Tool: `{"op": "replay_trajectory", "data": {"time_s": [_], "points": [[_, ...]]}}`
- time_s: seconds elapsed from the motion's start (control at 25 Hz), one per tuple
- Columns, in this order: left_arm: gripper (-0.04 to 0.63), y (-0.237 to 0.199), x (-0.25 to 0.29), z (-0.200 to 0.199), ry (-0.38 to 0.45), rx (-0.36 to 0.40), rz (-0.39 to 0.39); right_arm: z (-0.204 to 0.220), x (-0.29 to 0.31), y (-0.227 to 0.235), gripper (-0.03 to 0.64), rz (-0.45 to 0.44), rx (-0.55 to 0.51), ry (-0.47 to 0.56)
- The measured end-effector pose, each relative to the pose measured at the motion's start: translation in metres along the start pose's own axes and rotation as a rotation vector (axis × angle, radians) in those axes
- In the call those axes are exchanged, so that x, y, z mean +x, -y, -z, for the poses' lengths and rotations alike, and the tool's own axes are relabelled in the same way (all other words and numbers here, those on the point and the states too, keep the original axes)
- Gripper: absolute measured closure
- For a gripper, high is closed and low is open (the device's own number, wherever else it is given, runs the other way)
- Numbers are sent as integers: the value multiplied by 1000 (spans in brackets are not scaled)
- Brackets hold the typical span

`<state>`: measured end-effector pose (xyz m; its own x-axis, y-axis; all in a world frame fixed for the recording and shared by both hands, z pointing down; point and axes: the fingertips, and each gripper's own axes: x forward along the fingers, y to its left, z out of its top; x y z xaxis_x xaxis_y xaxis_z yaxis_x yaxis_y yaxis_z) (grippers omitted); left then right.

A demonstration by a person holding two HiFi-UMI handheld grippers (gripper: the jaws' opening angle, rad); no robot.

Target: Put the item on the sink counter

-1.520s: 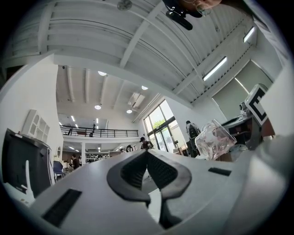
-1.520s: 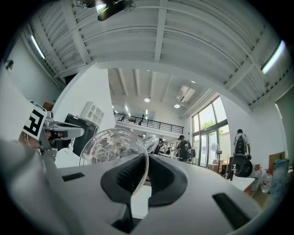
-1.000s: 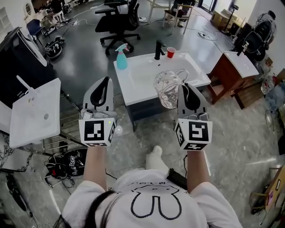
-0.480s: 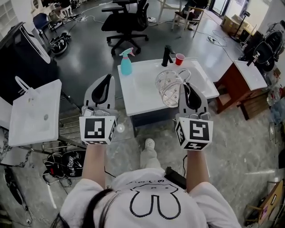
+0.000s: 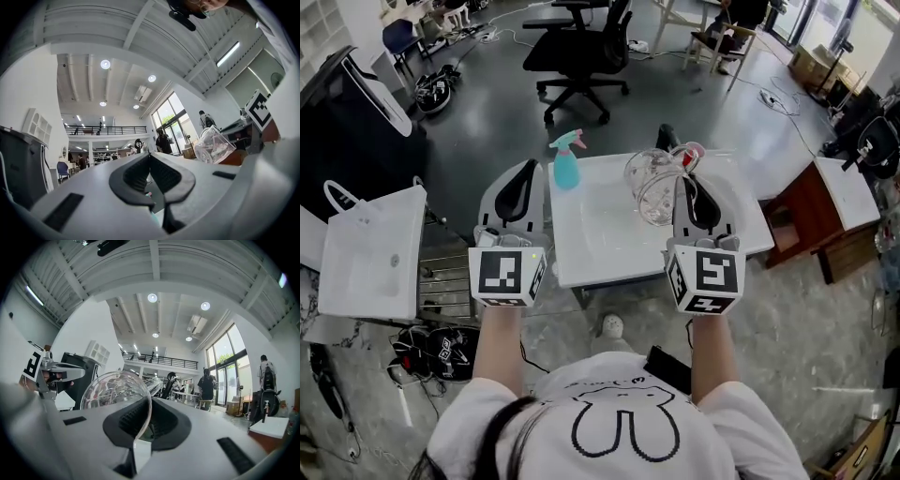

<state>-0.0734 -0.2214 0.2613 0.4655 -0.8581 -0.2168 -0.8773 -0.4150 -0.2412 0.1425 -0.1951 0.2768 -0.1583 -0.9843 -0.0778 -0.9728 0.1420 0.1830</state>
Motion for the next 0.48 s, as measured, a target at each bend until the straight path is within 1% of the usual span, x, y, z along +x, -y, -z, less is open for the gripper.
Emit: {"op": "replay_trajectory", "data": {"time_s": [0.32,0.48], "points": [[584,-18,67,24,-31,10,-78,23,90,28,578,-76,26,-31],[584,-25,89,39,-53,13,-110,42,128,32,578,-114,49,-87]]}}
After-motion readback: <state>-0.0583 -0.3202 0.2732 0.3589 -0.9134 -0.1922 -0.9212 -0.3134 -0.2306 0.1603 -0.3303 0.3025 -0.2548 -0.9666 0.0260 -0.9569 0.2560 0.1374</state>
